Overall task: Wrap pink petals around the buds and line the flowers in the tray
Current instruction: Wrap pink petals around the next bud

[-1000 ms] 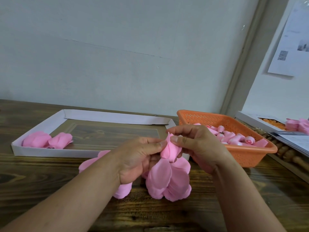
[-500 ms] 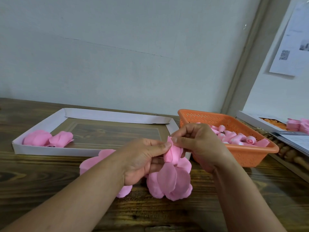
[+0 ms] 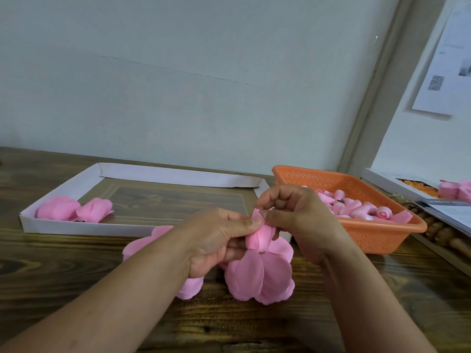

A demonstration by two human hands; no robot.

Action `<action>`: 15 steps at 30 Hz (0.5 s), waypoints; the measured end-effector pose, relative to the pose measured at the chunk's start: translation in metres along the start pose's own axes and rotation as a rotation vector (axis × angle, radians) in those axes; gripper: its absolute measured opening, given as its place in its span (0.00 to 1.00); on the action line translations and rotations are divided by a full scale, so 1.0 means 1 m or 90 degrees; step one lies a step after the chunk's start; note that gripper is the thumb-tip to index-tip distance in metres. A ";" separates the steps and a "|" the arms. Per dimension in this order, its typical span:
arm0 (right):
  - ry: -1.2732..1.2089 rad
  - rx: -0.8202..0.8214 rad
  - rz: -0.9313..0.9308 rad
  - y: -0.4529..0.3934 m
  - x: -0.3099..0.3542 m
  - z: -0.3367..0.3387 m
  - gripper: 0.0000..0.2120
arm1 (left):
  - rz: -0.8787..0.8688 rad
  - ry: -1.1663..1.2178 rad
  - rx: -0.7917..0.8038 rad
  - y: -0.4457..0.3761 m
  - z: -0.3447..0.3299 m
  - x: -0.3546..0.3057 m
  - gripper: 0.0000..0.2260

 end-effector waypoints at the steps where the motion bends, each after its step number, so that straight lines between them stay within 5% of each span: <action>1: -0.008 0.003 0.002 0.000 0.001 -0.001 0.10 | -0.002 0.000 -0.006 0.001 0.000 -0.001 0.21; 3: -0.019 0.007 -0.004 0.000 0.001 -0.002 0.10 | 0.002 -0.007 -0.015 0.002 0.000 -0.003 0.26; 15: -0.008 0.026 -0.012 0.001 0.001 -0.001 0.14 | 0.017 -0.054 -0.039 0.004 -0.007 -0.003 0.12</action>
Point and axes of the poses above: each hand's wrist, its own y-axis away from the middle knuckle, its own z-axis out of the back of the hand, x = y × z, the point moved 3 cm from there along -y, towards the middle knuckle, and after that the axes turned 12 degrees about x, right-handed, at the moved point
